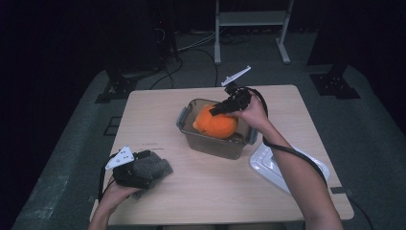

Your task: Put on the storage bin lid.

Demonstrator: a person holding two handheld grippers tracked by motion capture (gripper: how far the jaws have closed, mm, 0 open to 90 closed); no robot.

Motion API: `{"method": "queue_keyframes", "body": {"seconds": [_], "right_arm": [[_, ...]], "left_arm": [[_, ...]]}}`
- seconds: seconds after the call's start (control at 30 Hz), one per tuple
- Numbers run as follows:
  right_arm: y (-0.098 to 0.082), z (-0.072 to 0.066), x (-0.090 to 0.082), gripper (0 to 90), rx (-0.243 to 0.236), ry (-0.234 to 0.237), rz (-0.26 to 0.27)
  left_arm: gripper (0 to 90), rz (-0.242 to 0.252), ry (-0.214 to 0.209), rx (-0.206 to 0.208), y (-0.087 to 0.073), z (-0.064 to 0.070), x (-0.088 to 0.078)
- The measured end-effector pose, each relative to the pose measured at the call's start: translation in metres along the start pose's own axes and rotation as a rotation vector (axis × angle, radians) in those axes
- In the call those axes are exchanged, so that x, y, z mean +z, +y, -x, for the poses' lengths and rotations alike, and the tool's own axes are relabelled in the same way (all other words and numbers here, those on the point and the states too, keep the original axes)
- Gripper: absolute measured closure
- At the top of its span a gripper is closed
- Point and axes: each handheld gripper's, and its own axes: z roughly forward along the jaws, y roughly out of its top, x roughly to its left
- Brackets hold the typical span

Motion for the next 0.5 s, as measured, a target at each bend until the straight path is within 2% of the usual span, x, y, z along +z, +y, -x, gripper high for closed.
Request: {"method": "queue_keyframes", "body": {"seconds": [0.5], "right_arm": [[-0.002, 0.000, 0.012, 69.3, 0.008, 0.006, -0.025]], "left_arm": [[2.4, 0.005, 0.003, -0.001, 0.000, 0.000, -0.001]]}}
